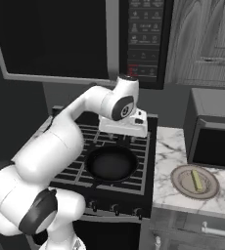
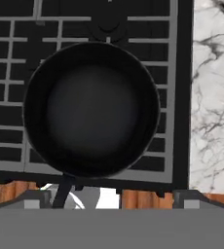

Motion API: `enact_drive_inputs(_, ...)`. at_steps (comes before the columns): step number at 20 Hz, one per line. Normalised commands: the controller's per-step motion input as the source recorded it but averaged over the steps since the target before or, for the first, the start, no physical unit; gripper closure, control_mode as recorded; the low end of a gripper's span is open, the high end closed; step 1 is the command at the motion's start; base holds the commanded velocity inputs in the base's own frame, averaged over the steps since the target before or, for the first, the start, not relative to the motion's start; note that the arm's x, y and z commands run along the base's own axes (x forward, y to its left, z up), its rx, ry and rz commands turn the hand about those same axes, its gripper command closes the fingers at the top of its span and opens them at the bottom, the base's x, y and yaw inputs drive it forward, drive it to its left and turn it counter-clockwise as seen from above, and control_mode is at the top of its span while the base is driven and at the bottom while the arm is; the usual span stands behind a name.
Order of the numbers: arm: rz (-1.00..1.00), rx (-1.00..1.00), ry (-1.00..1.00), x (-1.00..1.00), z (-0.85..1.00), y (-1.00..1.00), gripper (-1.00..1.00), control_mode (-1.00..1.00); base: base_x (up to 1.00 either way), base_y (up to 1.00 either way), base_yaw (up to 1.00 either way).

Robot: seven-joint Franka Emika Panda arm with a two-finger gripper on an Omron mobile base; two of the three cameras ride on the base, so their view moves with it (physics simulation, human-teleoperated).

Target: Pick up the butter stick and place it in the pan. Then turn on the burner for the pan.

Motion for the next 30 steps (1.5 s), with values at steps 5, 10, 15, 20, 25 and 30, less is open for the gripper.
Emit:
enact_drive_inputs(5, 0.0, 0.0, 0.17, 0.01, -0.26, -0.76, -1.0, -1.0, 0.0, 0.0, 0.0)
enact_drive_inputs(10, 0.0, 0.0, 0.15, 0.03, -0.3, -0.71, -1.0, -1.0, 0.0, 0.0, 0.0)
enact_drive_inputs(15, 0.0, 0.0, 0.09, 0.15, -0.34, -0.6, -1.0, -1.0, 0.0, 0.0, 0.0)
enact_drive_inputs(20, 0.0, 0.0, 0.01, 0.14, -0.25, -0.66, -1.0, -1.0, 0.0, 0.0, 0.0)
enact_drive_inputs(25, 0.0, 0.0, -0.03, 0.04, -0.2, -0.67, -1.0, -1.0, 0.0, 0.0, 0.0)
enact_drive_inputs(30, 0.0, 0.0, -0.04, 0.0, -0.31, -0.6, -1.0, -1.0, 0.0, 0.0, 0.0)
